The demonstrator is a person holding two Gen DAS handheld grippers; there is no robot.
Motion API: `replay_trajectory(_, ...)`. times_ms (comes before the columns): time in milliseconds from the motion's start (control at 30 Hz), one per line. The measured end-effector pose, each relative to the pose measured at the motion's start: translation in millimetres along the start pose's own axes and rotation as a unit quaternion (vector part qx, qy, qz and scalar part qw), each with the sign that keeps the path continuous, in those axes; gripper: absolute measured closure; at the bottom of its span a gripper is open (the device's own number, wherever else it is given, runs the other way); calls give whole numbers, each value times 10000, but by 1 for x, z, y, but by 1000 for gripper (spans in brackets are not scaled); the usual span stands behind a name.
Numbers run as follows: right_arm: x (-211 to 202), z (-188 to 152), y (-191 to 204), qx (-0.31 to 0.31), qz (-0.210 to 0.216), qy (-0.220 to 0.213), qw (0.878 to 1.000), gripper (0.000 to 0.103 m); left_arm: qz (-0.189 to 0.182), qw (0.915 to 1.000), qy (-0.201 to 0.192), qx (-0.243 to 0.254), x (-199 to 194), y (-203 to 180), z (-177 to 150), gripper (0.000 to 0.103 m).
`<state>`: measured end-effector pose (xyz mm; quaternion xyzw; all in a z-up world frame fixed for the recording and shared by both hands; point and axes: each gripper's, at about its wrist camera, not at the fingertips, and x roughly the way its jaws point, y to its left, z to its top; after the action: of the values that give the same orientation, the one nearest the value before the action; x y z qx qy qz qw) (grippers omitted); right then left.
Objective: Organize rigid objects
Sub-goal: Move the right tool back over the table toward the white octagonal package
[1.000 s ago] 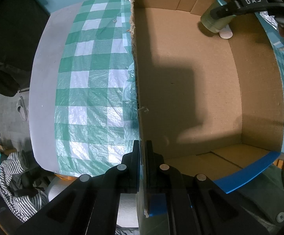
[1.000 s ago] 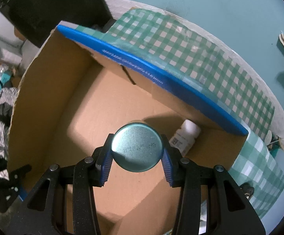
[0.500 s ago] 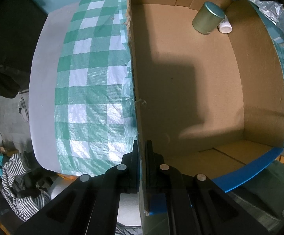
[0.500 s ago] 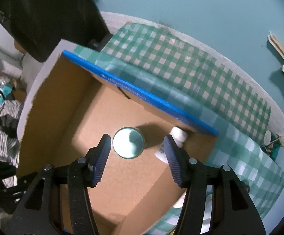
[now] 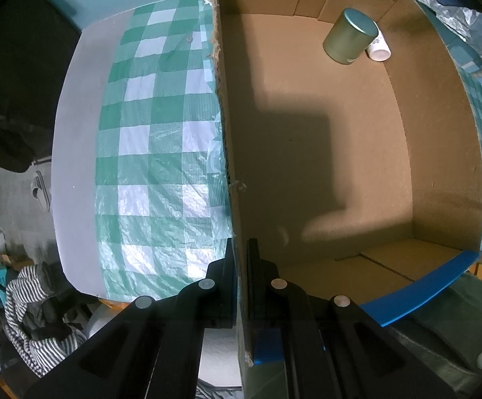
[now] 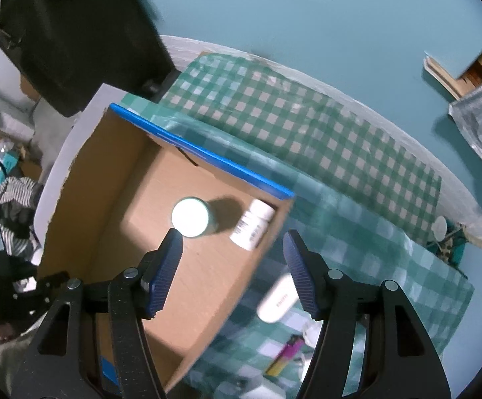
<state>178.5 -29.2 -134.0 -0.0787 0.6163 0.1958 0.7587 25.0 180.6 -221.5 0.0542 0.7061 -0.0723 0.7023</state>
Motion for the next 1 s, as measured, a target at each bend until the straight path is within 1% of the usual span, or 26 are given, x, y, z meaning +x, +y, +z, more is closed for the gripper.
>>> replay_trajectory(200,-15,-15,-15,193,-71,-3,9998,39,5,10000,4,19,-1,-1,1,98)
replay_trajectory(500,-25,-38,-39,504,-182,42,9986,37,8,10000,26,15,-1,-1,1,98)
replay_trajectory(767,-23,-65,-70,899,-260,189,9954,35,17,10000,39,10,-2,0,2,98)
replay_trajectory(1000,-13,-92,-100,1395,-236,352,9893,35,33,10000,55,16,-1,-1,1,98)
